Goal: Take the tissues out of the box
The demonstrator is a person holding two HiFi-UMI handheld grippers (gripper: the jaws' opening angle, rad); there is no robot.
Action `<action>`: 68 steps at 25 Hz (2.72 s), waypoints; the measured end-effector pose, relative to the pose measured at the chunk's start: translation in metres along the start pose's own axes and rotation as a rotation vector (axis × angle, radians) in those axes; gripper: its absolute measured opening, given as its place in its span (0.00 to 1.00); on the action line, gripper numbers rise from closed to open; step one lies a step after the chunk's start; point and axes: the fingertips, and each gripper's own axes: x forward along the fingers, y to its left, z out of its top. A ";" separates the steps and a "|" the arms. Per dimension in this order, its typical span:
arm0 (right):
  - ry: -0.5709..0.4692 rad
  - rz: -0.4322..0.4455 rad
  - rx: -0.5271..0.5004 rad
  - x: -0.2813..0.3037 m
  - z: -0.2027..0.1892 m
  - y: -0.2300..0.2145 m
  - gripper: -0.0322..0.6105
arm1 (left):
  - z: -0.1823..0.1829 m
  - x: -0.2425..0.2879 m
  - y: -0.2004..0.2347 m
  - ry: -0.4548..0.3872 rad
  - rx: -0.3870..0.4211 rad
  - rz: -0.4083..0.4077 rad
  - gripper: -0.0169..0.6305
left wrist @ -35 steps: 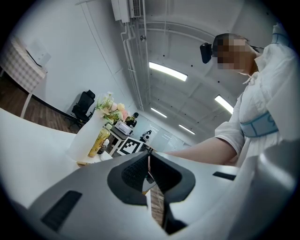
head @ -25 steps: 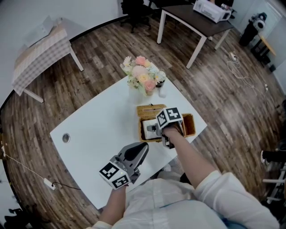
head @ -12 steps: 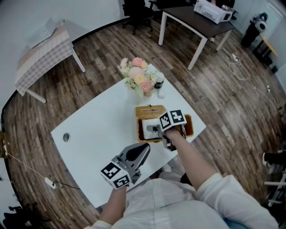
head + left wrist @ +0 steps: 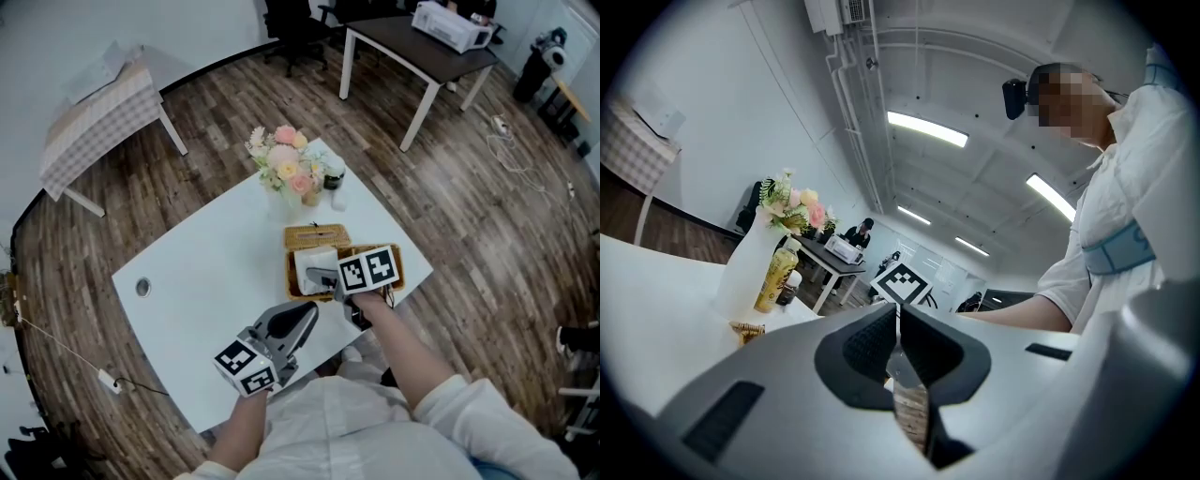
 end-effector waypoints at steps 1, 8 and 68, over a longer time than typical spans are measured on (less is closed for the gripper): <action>-0.014 0.005 -0.021 -0.001 0.001 0.001 0.53 | 0.000 0.001 -0.001 0.001 0.001 0.002 0.03; -0.116 0.058 -0.133 -0.011 -0.002 0.007 0.53 | -0.005 0.008 -0.006 0.008 0.011 0.025 0.03; -0.655 0.200 -0.654 -0.166 0.060 0.109 0.53 | -0.002 0.034 -0.042 -0.017 0.092 0.103 0.03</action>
